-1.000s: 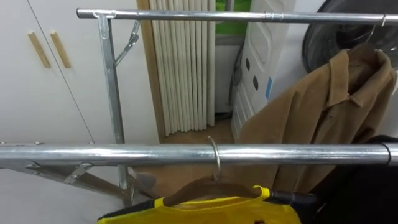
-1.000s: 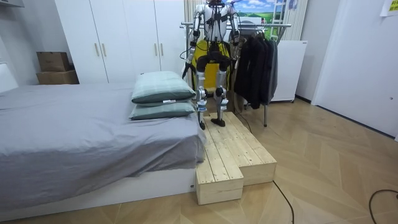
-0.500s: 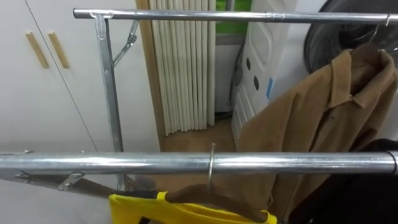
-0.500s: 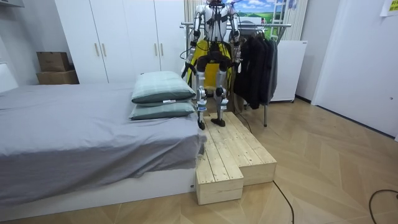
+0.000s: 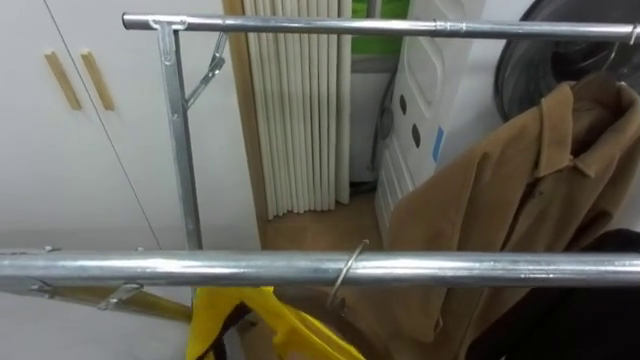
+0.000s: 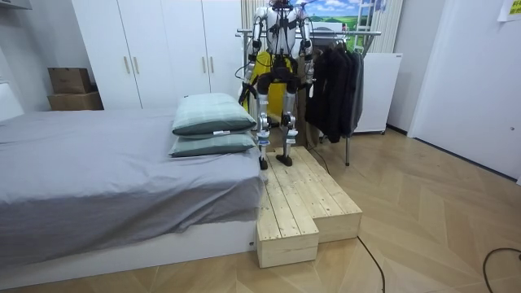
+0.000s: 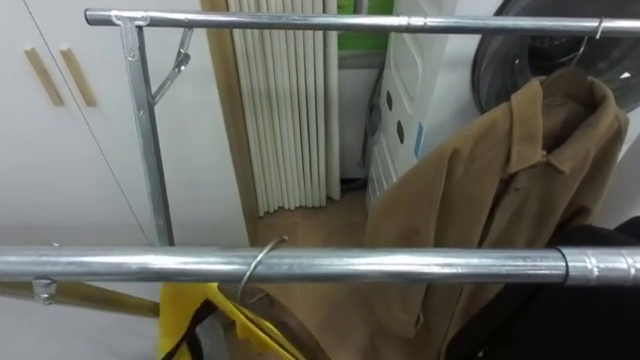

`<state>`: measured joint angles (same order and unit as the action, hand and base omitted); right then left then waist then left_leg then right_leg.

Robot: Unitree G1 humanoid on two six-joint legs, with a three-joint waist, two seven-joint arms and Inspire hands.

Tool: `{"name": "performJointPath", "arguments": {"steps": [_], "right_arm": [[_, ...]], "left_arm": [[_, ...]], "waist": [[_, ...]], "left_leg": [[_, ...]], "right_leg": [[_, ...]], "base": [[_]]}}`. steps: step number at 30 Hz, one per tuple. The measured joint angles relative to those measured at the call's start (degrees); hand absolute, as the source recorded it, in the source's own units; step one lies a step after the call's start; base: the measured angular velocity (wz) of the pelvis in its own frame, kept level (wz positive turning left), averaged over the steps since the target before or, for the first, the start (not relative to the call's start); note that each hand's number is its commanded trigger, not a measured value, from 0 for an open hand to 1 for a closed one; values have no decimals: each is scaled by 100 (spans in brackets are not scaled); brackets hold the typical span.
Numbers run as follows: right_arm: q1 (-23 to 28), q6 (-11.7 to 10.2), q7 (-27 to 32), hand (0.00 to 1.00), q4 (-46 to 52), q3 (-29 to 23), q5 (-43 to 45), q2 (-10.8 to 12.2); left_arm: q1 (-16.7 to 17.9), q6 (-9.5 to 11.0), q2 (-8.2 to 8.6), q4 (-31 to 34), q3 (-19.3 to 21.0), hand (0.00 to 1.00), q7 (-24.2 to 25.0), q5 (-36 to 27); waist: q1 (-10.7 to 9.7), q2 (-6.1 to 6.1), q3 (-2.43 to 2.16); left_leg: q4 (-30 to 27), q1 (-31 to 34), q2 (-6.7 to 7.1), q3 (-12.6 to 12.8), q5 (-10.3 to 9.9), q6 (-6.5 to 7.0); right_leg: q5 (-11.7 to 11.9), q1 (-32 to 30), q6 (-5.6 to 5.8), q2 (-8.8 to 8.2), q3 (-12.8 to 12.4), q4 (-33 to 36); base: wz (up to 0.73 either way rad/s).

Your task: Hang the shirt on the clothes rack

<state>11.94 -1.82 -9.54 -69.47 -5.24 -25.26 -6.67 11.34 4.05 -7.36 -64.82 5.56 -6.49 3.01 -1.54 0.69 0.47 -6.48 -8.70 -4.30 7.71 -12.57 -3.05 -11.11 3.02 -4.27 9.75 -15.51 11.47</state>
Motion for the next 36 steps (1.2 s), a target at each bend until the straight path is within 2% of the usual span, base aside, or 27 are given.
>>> {"name": "performJointPath", "arguments": {"steps": [3,5,10,17,23,33,36], "right_arm": [[-9,60,18,0,-104,-22,-28,0],[-12,65,35,0,-169,-49,-25,-1],[-14,86,145,0,-181,-46,42,-3],[-68,192,279,0,-181,-37,170,-26],[-134,193,362,0,-168,173,178,-55],[-200,191,371,0,-159,191,235,-53],[-292,185,358,0,-163,192,355,-56]], "left_arm": [[-54,-57,8,-53,-1,0,-1,-2],[-77,-146,11,-55,0,0,-1,-2],[-78,-251,14,-52,1,0,25,-2],[-75,-367,10,-27,2,0,211,7],[-78,-373,9,-24,-6,0,214,-2],[-79,-363,6,-28,-20,0,212,1],[-78,-324,6,-41,-20,0,210,5]], "waist": [[2,-23,-8],[-4,-36,-22],[-42,-42,-32],[-42,-49,-12],[-59,-43,-8],[-102,-52,1],[-101,-77,21]], "left_leg": [[-4,2,-1,0,0,0],[-10,3,-5,1,1,0],[-14,7,-14,1,1,1],[-16,11,-12,-25,0,1],[-16,11,-13,-36,-1,2],[-18,8,-13,-37,-1,1],[-28,6,-13,-45,0,1]], "right_leg": [[10,-2,-17,5,-1,1],[48,9,-83,12,-12,20],[62,16,-107,26,-91,26],[63,15,-109,24,-92,34],[63,19,-109,20,-75,36],[64,22,-111,16,2,37],[67,26,-116,15,15,38]], "base": [[0],[-4],[-3],[0],[0],[1],[0]]}}
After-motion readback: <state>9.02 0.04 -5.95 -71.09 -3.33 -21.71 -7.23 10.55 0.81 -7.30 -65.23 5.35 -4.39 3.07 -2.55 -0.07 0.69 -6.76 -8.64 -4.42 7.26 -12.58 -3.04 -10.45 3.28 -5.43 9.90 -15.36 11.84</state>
